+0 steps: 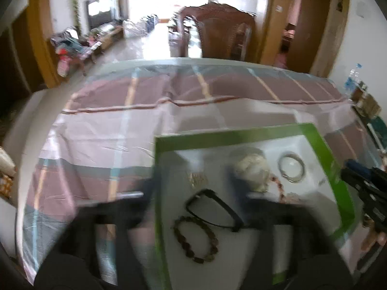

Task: Organize jewelry
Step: 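Withdraw both tools from the box back over the cloth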

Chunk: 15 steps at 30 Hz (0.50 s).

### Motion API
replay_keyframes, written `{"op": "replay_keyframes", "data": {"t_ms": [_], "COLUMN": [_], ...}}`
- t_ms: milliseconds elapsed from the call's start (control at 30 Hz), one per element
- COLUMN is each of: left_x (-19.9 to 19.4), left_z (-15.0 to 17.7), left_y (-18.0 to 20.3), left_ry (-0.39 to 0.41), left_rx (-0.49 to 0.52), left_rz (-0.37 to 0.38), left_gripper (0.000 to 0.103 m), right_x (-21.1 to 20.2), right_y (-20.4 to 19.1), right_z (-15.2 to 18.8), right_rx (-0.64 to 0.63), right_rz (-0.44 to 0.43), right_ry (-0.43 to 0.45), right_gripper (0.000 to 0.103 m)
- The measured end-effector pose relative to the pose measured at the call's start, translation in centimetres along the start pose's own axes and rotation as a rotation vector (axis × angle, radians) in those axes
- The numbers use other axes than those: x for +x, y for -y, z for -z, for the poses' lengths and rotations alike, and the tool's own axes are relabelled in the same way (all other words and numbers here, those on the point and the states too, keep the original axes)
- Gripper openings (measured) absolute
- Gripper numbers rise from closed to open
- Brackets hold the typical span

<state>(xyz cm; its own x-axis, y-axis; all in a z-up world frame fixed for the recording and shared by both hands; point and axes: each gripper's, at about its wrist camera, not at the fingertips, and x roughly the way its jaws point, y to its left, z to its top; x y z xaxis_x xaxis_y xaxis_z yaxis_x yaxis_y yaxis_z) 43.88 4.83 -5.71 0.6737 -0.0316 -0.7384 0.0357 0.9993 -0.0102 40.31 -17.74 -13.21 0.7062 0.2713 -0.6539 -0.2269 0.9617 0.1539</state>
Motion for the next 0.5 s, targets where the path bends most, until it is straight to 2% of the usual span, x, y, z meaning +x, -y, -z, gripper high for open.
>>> {"op": "replay_keyframes", "data": {"t_ms": [33,67,200,233,267,300,333,433,500], "left_x": [-0.9,-2.0,-10.7,-14.4,-17.1,-20.5,-22.6,-26.0,-26.9], "left_z": [0.2,0.4,2.6,4.1,5.6,7.9,9.8,15.0,18.3], "left_y": [0.0,-0.1,-0.8,-1.0,-1.1,-1.3,-1.3,-1.3,-1.4], "left_ry": [0.042,0.066,0.244,0.337,0.407,0.49,0.53,0.566,0.56], "left_rx": [-0.007,-0.012,-0.05,-0.059,-0.064,-0.064,-0.054,-0.039,-0.071], "left_rz": [-0.029,-0.027,0.018,0.035,0.046,0.059,0.068,0.066,0.069], "left_gripper": [0.085,0.085,0.091,0.097,0.099,0.099,0.099,0.099,0.099], "right_x": [-0.9,-2.6,-10.8,-13.1,-15.4,-18.5,-20.5,-24.6,-25.8], "right_y": [0.2,0.3,0.7,0.6,0.3,-0.2,-0.7,-2.2,-3.2], "right_z": [0.0,0.1,1.1,1.7,2.6,4.2,5.6,10.0,12.2], "right_rx": [0.021,0.035,0.078,0.082,0.078,0.065,0.05,0.014,-0.004], "right_rz": [0.005,-0.013,-0.084,-0.098,-0.106,-0.111,-0.112,-0.116,-0.122], "right_ry": [0.034,0.08,0.256,0.299,0.339,0.39,0.418,0.447,0.447], "right_gripper": [0.067,0.073,0.086,0.092,0.098,0.1,0.1,0.1,0.1]}}
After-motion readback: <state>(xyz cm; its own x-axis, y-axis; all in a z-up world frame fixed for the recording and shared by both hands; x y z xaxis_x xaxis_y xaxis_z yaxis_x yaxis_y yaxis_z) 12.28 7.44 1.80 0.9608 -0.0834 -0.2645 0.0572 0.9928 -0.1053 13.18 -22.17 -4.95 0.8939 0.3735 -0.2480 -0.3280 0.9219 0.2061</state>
